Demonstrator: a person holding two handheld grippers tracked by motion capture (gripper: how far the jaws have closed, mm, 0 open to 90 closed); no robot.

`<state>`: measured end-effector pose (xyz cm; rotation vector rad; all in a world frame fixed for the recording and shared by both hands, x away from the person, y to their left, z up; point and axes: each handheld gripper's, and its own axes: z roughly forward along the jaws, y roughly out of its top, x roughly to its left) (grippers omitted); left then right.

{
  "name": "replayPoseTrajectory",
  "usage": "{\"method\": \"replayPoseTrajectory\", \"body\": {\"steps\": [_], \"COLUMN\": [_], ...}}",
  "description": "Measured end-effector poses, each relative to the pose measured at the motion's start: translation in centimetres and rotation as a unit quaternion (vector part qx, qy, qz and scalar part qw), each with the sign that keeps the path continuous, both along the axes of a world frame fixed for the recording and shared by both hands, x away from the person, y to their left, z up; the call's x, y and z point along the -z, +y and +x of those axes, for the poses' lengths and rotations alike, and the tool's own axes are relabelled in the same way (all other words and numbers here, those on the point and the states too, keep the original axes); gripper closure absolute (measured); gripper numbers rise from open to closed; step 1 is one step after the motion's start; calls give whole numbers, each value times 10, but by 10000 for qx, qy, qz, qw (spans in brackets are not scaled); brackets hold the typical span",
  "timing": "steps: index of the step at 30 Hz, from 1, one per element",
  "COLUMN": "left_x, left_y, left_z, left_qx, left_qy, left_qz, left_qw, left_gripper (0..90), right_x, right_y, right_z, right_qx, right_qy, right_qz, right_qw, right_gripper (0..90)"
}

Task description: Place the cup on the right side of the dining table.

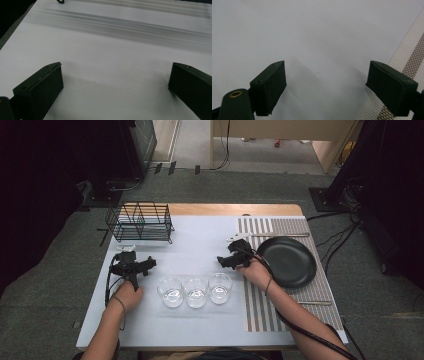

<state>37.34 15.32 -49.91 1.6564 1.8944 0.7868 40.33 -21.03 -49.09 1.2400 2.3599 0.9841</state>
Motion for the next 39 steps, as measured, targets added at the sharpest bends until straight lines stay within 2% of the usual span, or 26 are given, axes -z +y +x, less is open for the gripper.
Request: {"method": "replayPoseTrajectory", "body": {"steps": [7, 12, 16, 26, 31, 36, 39], "left_x": [0, 0, 0, 0, 0, 0, 0], "left_y": [0, 0, 0, 0, 0, 0, 0], "left_z": [0, 0, 0, 0, 0, 0, 0], "left_qx": [-1, -1, 0, -2, 2, 5, 3], "left_qy": [1, 1, 0, -1, 3, 13, 15], "left_qz": [0, -2, -1, -3, -14, -10, -6], "left_qw": [10000, 10000, 10000, 10000, 10000, 10000, 10000], "left_gripper": [0, 0, 0, 0, 0, 0, 0], "right_x": [-4, -10, -13, -17, -18, -21, -24], "right_y": [-2, -5, -6, -7, -9, -11, -13], "right_z": [-2, -4, -5, -8, -10, -13, -15], "right_qx": [-15, -273, -321, -422, -500, -517, -517], "right_qy": [-15, -61, 6, 2, -15, -80, -122], "right_qz": [75, 156, 227, 295, 369, 504, 605], "right_qw": [10000, 9995, 9992, 9987, 9981, 9974, 9968], "right_gripper": [155, 153, 155, 155, 134, 0, 0]}}
